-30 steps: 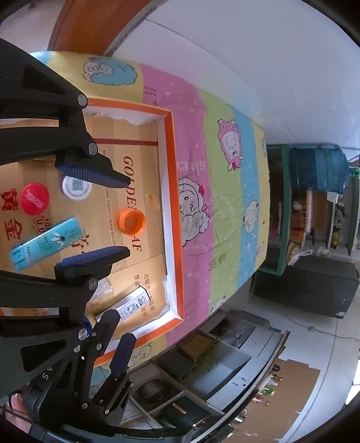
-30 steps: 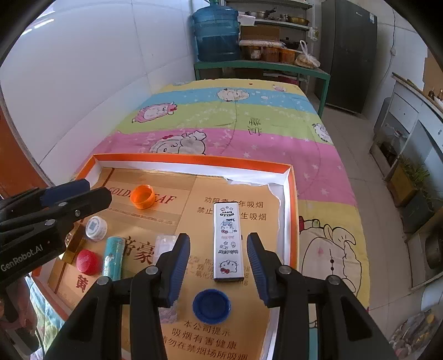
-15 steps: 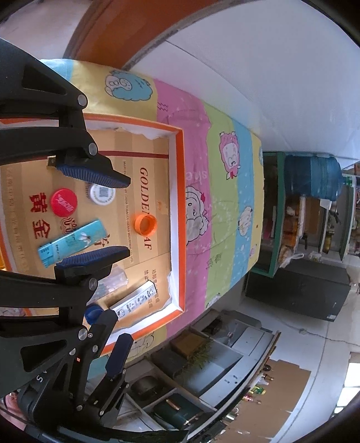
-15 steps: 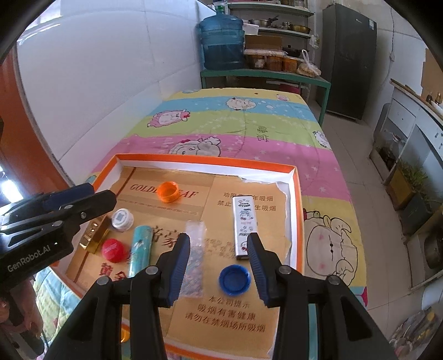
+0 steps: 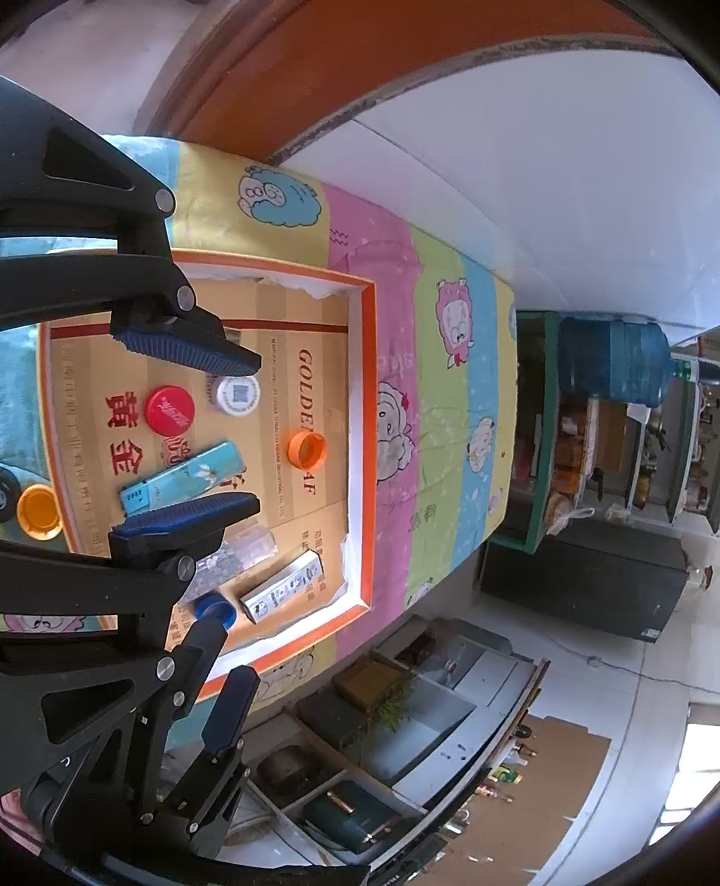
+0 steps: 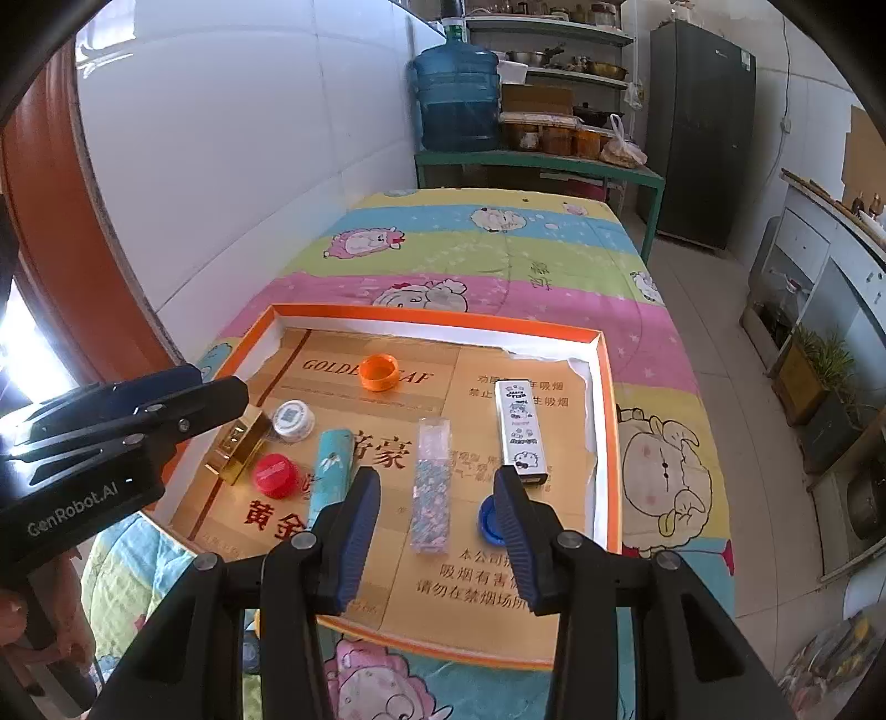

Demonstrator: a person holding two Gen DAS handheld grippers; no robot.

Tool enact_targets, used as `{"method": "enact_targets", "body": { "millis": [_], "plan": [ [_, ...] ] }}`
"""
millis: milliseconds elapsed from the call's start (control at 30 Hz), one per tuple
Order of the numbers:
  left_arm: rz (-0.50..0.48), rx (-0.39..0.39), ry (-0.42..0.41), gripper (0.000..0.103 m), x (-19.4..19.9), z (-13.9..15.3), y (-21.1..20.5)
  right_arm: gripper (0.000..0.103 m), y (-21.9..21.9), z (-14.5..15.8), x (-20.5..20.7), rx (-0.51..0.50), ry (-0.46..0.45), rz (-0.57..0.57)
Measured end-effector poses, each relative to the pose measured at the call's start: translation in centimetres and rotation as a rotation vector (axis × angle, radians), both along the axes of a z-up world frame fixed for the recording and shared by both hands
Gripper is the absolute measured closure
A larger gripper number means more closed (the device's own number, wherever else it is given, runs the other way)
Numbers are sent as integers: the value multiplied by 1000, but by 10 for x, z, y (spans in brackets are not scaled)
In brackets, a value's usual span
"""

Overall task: Organize rigid objects
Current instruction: 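Withdraw both open tools from the box toward the black and yellow-orange caps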

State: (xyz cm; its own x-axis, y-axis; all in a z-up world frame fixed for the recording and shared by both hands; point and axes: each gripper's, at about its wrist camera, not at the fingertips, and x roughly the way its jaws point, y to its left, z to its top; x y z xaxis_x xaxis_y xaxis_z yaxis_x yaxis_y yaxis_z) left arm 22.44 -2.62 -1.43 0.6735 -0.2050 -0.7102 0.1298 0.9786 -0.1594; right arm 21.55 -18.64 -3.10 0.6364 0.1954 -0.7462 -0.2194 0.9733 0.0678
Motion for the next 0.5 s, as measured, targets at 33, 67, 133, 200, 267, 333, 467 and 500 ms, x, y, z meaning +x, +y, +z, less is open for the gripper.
{"method": "enact_targets", "body": {
  "millis": [33, 67, 133, 200, 267, 333, 467, 500],
  "plan": [
    [0, -3, -1, 58, -2, 1, 1, 60, 1, 2, -3, 0, -3, 1],
    [1, -7, -3, 58, -6, 2, 1, 60, 1, 3, -5, 0, -6, 2],
    [2, -11, -8, 58, -10, 4, 2, 60, 2, 5, -9, -1, -11, 3],
    [1, -14, -12, 58, -14, 7, 3, 60, 3, 9, -14, -2, -19, 5],
    [1, -16, -16, 58, -19, 9, 4, 60, 4, 13, -18, -3, -27, 7],
    [1, -15, -19, 58, -23, 11, 4, 60, 4, 16, -22, -3, -33, 10],
    [1, -16, -26, 58, -31, 14, 6, 60, 7, 20, -29, -5, -41, 16],
    [1, -17, -27, 58, -33, 15, 6, 60, 8, 21, -31, -5, -42, 17]
  ]
}}
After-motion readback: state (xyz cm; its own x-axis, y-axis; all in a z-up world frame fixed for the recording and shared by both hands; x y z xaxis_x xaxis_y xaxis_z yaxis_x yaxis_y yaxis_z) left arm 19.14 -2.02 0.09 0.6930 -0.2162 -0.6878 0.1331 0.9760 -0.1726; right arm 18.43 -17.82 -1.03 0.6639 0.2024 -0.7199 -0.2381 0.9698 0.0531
